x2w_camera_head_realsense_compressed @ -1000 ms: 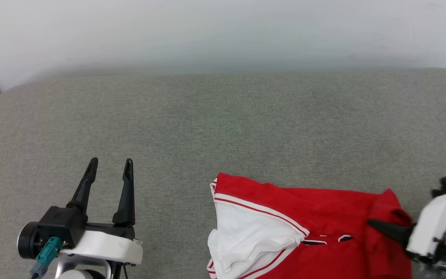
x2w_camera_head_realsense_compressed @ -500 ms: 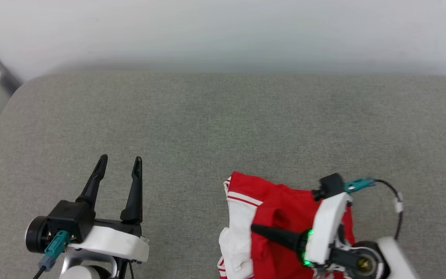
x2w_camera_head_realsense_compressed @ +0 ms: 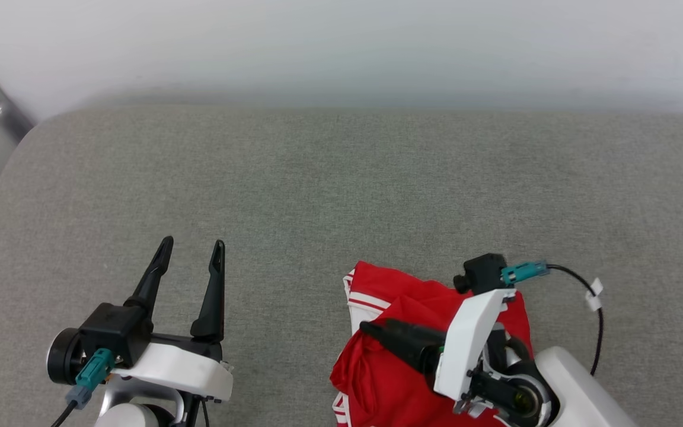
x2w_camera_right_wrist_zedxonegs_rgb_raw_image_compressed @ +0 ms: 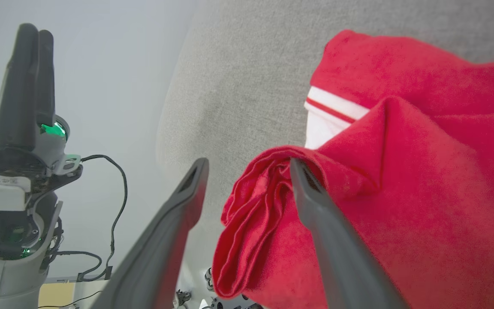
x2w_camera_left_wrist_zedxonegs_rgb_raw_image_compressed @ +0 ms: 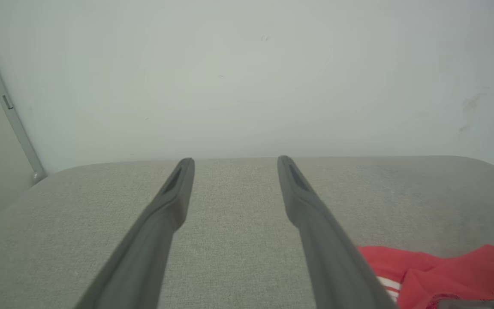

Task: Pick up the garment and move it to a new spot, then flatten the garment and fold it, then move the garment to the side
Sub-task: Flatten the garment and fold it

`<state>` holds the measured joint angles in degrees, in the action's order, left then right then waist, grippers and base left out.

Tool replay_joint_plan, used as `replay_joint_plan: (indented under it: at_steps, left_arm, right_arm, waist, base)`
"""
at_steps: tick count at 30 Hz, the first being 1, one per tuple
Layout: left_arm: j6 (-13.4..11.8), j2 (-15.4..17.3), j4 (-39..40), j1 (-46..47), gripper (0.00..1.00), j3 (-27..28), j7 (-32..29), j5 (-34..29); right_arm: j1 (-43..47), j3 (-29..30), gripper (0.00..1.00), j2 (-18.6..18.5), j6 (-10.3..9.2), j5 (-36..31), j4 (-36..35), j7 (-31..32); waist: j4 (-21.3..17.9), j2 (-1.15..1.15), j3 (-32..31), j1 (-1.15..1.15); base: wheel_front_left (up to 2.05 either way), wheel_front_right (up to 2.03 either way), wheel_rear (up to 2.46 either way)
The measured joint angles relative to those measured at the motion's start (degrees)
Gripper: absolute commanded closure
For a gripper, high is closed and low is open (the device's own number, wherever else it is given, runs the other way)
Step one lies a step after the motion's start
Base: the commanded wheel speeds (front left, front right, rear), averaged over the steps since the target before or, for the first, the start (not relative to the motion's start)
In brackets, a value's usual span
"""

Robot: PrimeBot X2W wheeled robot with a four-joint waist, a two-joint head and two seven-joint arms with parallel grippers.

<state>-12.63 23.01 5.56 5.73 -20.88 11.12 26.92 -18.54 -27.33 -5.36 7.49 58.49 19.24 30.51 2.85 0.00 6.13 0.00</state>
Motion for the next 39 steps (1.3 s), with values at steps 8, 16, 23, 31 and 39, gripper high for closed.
replay_joint_plan:
  at_steps: [8,16,23,31,39]
  left_arm:
    - [-0.23,0.34,-0.88,-0.79,0.0,0.05,0.15,0.13]
    - [-1.53,0.04,-1.01,-1.99,0.0,0.62,0.88,0.46]
    - [-1.14,-0.24,-2.61,-2.13,0.0,0.36,2.07,0.03]
    - [-0.62,-0.2,-5.53,-3.05,0.0,0.69,3.19,-0.47]
    - [-0.35,-0.42,-6.72,-3.92,0.0,1.22,3.61,-0.69]
  right_arm:
    - [-1.38,-0.11,0.0,-9.15,0.01,-16.3,-3.57,-13.44]
    - [4.96,16.14,0.0,-11.21,0.01,-34.72,-4.81,-23.93]
    - [14.06,29.74,0.0,-9.02,0.0,-44.64,-14.48,-30.69]
    - [21.93,31.43,0.0,-3.47,0.0,-47.92,-25.19,-31.15]
    - [25.4,31.04,0.0,-0.52,0.01,-48.78,-29.39,-29.36]
  waist:
    - [-1.5,0.0,-1.64,0.0]
    - [-2.44,0.0,-3.39,0.0]
    - [-2.36,0.0,-4.39,0.0]
    - [-2.82,0.0,-5.33,0.0]
    - [-3.66,0.0,-5.75,0.0]
  base:
    - [0.0,0.0,0.0]
    - [0.0,0.0,0.0]
    - [0.0,0.0,0.0]
    - [0.0,0.0,0.0]
    - [0.0,0.0,0.0]
